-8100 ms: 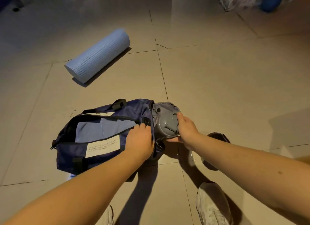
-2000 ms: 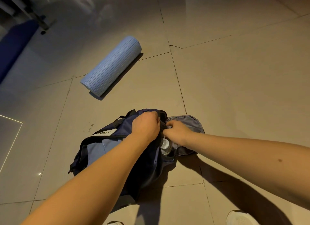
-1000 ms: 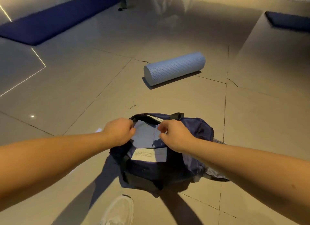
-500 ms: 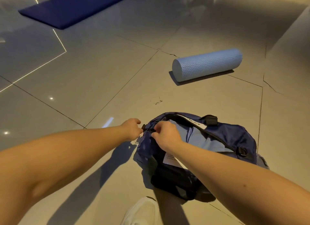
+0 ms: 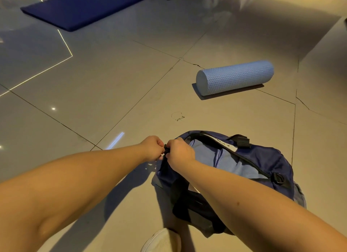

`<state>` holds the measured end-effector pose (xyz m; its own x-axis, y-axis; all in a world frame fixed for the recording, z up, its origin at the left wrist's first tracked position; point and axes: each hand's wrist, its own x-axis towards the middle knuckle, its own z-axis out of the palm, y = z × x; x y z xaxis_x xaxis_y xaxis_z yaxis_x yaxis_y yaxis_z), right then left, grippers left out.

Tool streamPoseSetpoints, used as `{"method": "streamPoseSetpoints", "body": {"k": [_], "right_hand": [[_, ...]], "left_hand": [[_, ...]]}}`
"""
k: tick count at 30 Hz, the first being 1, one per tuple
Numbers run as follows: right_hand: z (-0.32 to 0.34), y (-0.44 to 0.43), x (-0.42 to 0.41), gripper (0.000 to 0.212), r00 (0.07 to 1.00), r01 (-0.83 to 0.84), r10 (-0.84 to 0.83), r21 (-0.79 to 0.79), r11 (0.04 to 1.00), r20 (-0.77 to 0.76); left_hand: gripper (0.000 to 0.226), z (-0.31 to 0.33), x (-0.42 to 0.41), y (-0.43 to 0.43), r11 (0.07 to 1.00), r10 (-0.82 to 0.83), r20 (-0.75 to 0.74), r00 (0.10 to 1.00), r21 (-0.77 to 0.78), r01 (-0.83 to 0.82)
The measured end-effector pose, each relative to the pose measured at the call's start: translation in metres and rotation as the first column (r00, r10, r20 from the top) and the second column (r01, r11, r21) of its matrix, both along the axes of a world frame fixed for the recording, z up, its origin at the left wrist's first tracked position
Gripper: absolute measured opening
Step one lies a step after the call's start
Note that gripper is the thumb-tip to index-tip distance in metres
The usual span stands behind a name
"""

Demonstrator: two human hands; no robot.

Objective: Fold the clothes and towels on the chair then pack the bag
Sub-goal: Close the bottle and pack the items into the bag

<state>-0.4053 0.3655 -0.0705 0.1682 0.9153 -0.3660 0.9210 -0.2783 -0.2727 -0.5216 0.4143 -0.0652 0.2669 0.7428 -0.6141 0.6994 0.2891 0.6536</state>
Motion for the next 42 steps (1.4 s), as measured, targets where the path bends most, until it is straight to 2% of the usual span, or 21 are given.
{"method": "streamPoseSetpoints", "body": {"k": [6, 10, 14, 17, 19, 22, 24, 26, 31, 35, 42], "right_hand": [[-0.004, 0.003, 0.0, 0.033, 0.977, -0.16, 0.155, 0.019, 0.987, 0.146], [-0.006, 0.003, 0.005, 0.025, 0.95, -0.258, 0.245, 0.044, 0.965, 0.194], [-0.003, 0.002, 0.01, 0.017, 0.962, -0.239, 0.228, 0.062, 0.969, 0.153], [-0.001, -0.002, 0.012, 0.014, 0.995, -0.103, 0.103, 0.14, 0.985, 0.004], [0.002, -0.002, 0.015, 0.013, 0.987, 0.05, -0.025, 0.155, 0.987, -0.158], [0.012, 0.0, 0.021, 0.01, 0.911, 0.257, -0.197, 0.126, 0.958, -0.363], [0.021, 0.001, 0.025, 0.012, 0.875, 0.307, -0.236, 0.107, 0.946, -0.422], [0.028, 0.002, 0.028, 0.01, 0.861, 0.312, -0.24, 0.094, 0.945, -0.447], [0.041, 0.003, 0.034, 0.01, 0.853, 0.353, -0.289, 0.072, 0.933, -0.434], [0.053, 0.001, 0.039, 0.014, 0.896, 0.342, -0.31, 0.049, 0.938, -0.318], [0.065, -0.007, 0.046, 0.011, 0.921, 0.335, -0.329, -0.007, 0.942, -0.211]], "left_hand": [[0.02, 0.002, 0.004, -0.004, 0.989, 0.127, 0.063, 0.99, -0.081, -0.122], [0.027, -0.004, -0.001, -0.004, 0.972, 0.202, 0.076, 0.976, -0.135, -0.191], [0.032, -0.002, -0.002, -0.003, 0.969, 0.218, 0.094, 0.971, -0.14, -0.204], [0.029, -0.003, -0.002, -0.003, 0.976, 0.194, 0.095, 0.976, -0.117, -0.183], [0.026, -0.005, -0.002, -0.003, 0.989, 0.141, 0.086, 0.986, -0.062, -0.136], [0.042, -0.005, 0.001, -0.002, 0.999, -0.021, 0.126, 0.992, 0.04, 0.016], [0.041, -0.001, 0.002, -0.002, 0.978, -0.17, 0.126, 0.977, 0.144, 0.152], [0.034, 0.002, 0.003, 0.0, 0.951, -0.239, 0.098, 0.966, 0.223, 0.212], [0.019, 0.01, 0.006, 0.007, 0.901, -0.318, -0.007, 0.948, 0.309, 0.305], [0.021, 0.014, 0.01, 0.008, 0.767, -0.411, -0.253, 0.876, 0.423, 0.482], [0.02, 0.012, 0.004, 0.011, 0.629, -0.43, -0.456, 0.779, 0.467, 0.621]]}}
